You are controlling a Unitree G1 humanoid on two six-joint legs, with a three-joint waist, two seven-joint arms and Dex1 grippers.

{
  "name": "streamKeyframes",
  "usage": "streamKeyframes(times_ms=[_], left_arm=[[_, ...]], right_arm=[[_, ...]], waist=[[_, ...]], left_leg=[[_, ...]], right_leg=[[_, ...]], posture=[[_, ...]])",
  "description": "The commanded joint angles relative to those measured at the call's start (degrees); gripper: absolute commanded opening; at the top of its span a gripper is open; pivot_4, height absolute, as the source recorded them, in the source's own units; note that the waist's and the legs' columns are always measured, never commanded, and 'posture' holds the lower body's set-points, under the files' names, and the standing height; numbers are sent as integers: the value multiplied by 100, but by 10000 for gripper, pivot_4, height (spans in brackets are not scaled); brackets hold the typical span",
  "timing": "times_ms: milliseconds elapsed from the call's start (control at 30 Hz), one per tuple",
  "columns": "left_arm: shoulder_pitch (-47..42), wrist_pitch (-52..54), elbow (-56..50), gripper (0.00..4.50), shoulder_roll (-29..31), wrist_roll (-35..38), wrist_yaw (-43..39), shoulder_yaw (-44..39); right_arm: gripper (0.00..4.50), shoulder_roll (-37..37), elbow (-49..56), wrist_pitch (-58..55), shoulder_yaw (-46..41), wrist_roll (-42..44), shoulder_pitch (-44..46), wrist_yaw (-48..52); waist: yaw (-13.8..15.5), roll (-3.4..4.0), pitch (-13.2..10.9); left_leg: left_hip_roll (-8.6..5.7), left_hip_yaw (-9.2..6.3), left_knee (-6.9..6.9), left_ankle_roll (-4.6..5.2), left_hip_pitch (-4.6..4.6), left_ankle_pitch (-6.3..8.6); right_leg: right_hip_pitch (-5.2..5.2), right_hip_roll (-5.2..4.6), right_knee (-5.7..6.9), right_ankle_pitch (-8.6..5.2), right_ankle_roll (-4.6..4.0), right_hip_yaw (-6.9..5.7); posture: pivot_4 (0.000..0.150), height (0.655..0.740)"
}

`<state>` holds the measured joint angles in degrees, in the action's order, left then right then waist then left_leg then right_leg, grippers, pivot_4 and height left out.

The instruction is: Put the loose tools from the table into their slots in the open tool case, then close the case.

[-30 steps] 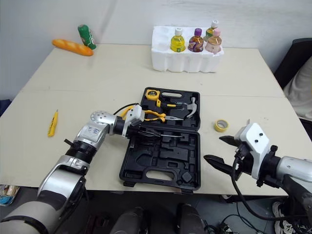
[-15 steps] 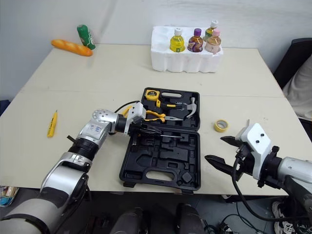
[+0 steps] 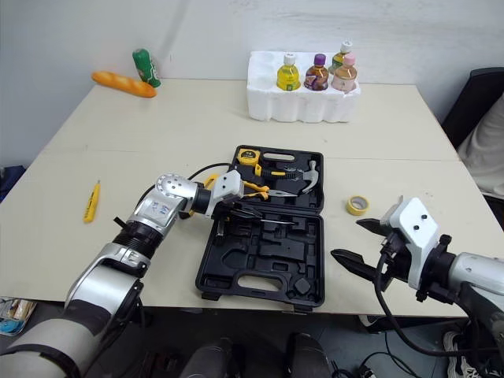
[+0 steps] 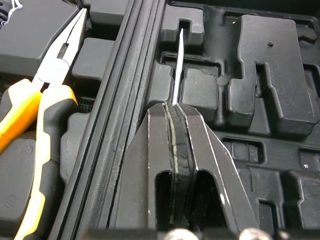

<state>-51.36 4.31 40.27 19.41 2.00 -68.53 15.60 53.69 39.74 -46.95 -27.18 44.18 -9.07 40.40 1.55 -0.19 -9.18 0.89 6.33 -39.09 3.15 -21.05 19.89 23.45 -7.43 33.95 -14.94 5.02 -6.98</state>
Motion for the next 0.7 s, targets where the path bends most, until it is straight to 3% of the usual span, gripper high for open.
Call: streamKeyframes(times_ms=[33,100,200,333,467,600,700], left_arm=[[414,391,-363,813,223,412,18,-490],[636,912,-1048,813,399,920,127,-1030],[1259,1973,-2363,8472,856,1682,244,-1746],[2571,3174,-3854,26642,1687,2454,612,-2852],[4133,3638,-4257,44702,2366,2685,1093,-4395],[5488,3485,-3777,44702,2746,2516,1482,-5851],[5984,3158,-3181,44702,2941,2364,1761,-6514]], right_arm=[[45000,-59,-28,103,-247,-40,18,-39],[45000,-74,-173,185,-382,-86,6,14],[45000,-1,-535,297,-684,-183,-85,207],[45000,211,-1349,533,-1158,-489,-284,675],[45000,448,-2261,849,-1529,-876,-510,1150],[45000,636,-3242,1269,-1640,-1299,-543,1462],[45000,735,-3831,1550,-1639,-1532,-459,1602]], waist=[[-15,0,-7],[-61,0,-52],[-130,-1,-92],[-159,2,-102],[-160,5,-107],[-154,-8,-117],[-126,1,-124]], left_leg=[[0,0,0,0,-4,-1],[1,0,1,-21,-17,-12],[1,1,5,-44,-28,-26],[1,1,9,-49,-30,-29],[0,2,8,-35,-28,-9],[0,0,10,-58,-27,10],[1,-4,15,-45,-27,33]], right_leg=[[5,0,0,0,0,0],[18,1,2,0,-1,0],[30,4,6,0,-1,-1],[25,9,7,-1,-2,-7],[16,5,-20,-2,-1,-7],[22,3,-20,-5,-5,-7],[27,-3,-20,-13,-21,-7]], posture=[[1500,7367],[1500,7367],[1500,7367],[1500,7367],[1500,7367],[1500,7367],[1500,7367]])
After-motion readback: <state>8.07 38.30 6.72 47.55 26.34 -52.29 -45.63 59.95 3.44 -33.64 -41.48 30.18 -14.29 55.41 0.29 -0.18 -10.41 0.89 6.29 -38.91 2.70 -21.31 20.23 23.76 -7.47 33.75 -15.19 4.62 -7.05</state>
